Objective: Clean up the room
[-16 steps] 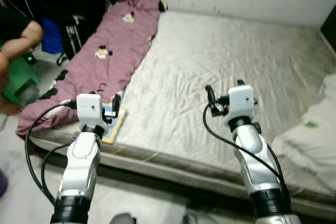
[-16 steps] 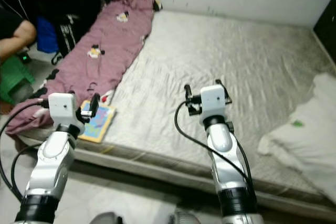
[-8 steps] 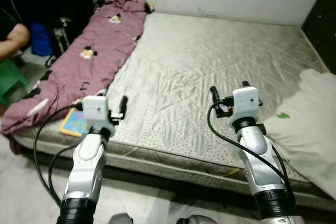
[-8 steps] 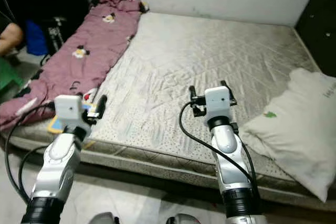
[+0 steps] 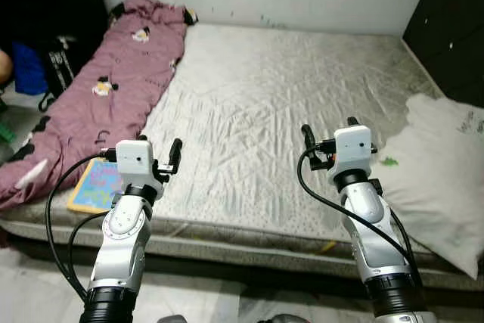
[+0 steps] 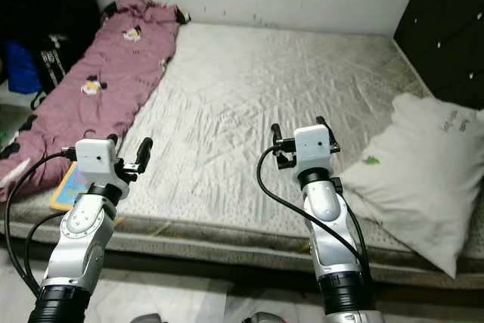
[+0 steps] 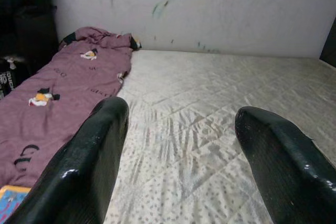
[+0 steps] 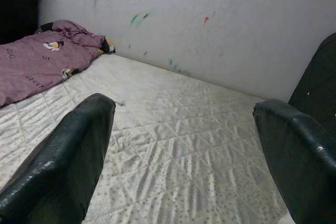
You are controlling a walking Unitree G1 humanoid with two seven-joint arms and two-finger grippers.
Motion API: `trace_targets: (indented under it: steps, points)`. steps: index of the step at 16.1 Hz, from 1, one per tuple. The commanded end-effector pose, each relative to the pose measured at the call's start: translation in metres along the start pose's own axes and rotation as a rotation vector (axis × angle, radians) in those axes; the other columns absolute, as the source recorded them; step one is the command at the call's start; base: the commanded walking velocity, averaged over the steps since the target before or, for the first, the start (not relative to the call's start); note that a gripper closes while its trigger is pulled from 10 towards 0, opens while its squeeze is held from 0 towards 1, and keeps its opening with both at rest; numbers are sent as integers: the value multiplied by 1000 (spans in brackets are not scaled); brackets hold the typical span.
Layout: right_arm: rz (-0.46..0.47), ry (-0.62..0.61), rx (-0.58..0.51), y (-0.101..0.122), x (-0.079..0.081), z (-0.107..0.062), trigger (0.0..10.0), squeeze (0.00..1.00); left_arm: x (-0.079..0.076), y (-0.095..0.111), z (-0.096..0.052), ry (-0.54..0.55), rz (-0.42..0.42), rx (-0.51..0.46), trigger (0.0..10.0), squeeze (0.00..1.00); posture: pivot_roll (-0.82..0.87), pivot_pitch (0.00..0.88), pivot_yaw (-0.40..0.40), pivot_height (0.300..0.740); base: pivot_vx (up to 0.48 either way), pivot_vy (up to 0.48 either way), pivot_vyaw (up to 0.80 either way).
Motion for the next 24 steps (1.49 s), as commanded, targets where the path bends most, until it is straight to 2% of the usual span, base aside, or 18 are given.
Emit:
trace_targets:
  steps: [1, 5, 12, 17, 24]
  points:
    - [3, 5, -7, 3, 1, 3, 10000, 0, 1, 7, 3, -1, 5, -22, 10000, 0, -7, 0, -20, 740, 247, 0, 0]
    - [4, 5, -5, 3, 1, 3, 10000, 0, 1, 7, 3, -2, 2, -22, 10000, 0, -6, 0, -21, 740, 257, 0, -136]
    - [6, 5, -3, 3, 0, 3, 10000, 0, 3, 2, 4, 13, 7, 8, 10000, 0, -6, 0, -21, 740, 0, 0, -77]
    - [5, 7, 0, 2, 0, 3, 10000, 0, 2, 2, 4, 13, 8, 6, 10000, 0, -5, 0, -21, 740, 0, 0, -671]
    - [-4, 18, 3, 0, 2, 3, 10000, 0, 0, 2, 3, 8, 8, 5, 10000, 0, -4, 0, -24, 740, 0, -267, 0]
Point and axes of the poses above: a point about 5 cm out from each wrist's last joint towards the gripper, its own z axis pointing out of the wrist towards the gripper, its own y axis along the axis of the wrist's last joint, x = y × z, the point moved 6 cm from there along z, pointing out of the wrist towards the gripper, and after that the axes turned 6 degrees about z, right-handed, at the moved point
